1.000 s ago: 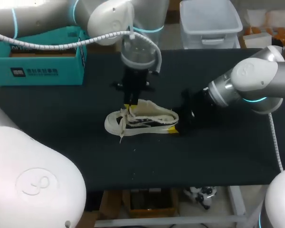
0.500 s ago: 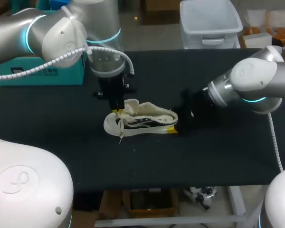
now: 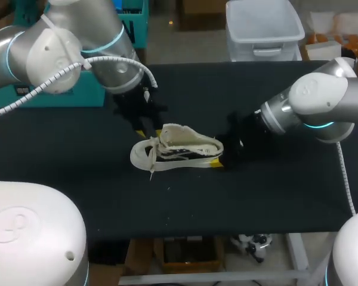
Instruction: Open the shoe tongue, take the insole out of the shoe, put the insole back into the shoe, and pack the shoe into the shoebox
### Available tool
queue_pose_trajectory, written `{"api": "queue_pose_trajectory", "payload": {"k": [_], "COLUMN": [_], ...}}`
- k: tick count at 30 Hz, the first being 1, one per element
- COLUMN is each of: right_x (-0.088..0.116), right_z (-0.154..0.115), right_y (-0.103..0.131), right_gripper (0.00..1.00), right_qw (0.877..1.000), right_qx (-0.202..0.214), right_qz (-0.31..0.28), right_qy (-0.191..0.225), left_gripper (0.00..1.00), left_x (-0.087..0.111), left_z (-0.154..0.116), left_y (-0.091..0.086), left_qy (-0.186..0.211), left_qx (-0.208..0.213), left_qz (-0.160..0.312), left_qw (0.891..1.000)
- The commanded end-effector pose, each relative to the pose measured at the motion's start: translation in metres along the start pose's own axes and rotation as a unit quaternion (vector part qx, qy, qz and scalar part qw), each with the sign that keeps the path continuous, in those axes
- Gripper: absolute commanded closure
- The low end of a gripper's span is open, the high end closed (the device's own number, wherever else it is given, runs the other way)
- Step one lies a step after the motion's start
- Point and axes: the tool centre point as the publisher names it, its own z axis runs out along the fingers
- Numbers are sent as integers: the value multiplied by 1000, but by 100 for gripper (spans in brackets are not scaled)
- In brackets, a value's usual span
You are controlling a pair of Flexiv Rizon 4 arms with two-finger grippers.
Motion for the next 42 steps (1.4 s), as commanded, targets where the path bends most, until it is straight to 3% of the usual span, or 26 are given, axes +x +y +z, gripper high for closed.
{"api": "queue_pose_trajectory", "payload": {"k": [1,3,5,8,9,10,14,16,18,19,21,23,25,26,27,39,40,41,42], "right_x": [-2,-2,-2,-2,-2,-2,-2,-2,-2,-2,-2,-2,-2,-2,-2,-2,-2,-2,-2], "right_z": [10,10,10,10,10,10,10,10,10,10,10,10,10,10,10,10,10,10,10], "right_y": [-8,-8,-8,-8,-8,-8,-8,-8,-8,-8,-8,-8,-8,-8,-8,-8,-8,-8,-8], "right_gripper": [100,100,100,100,100,100,100,100,100,100,100,100,100,100,100,100,100,100,100], "right_qw": [1000,1000,1000,1000,1000,1000,1000,1000,1000,1000,1000,1000,1000,1000,1000,1000,1000,1000,1000], "right_qx": [-2,-2,-2,-2,-2,-2,-2,-2,-2,-2,-2,-2,-2,-2,-2,-2,-2,-2,-2], "right_qz": [0,0,0,0,0,0,0,0,0,0,0,0,0,0,0,0,0,0,0], "right_qy": [0,0,0,0,0,0,0,0,0,0,0,0,0,0,0,0,0,0,0], "left_gripper": [43,44,60,69,76,100,100,100,100,100,100,100,100,100,100,100,100,100,100], "left_x": [13,15,21,28,30,32,37,39,41,41,43,47,49,51,52,52,54,56,59], "left_z": [-7,-9,-17,-23,-24,-26,-28,-29,-30,-30,-31,-32,-34,-36,-37,-37,-34,-31,-23], "left_y": [-8,-9,-11,-13,-14,-15,-18,-17,-16,-14,-12,-11,-13,-17,-20,-20,-27,-29,-35], "left_qy": [-30,-31,-38,-38,-36,-37,-26,-20,-9,-8,-3,2,1,10,8,8,19,11,10], "left_qx": [-3,-5,4,3,2,5,-4,-14,-22,-28,-38,-75,-87,-107,-114,-114,-120,-114,-121], "left_qz": [23,40,79,128,142,159,229,300,374,430,496,588,627,631,628,628,625,634,628], "left_qw": [999,999,996,991,989,987,973,954,927,902,868,806,774,768,770,770,771,765,769]}}
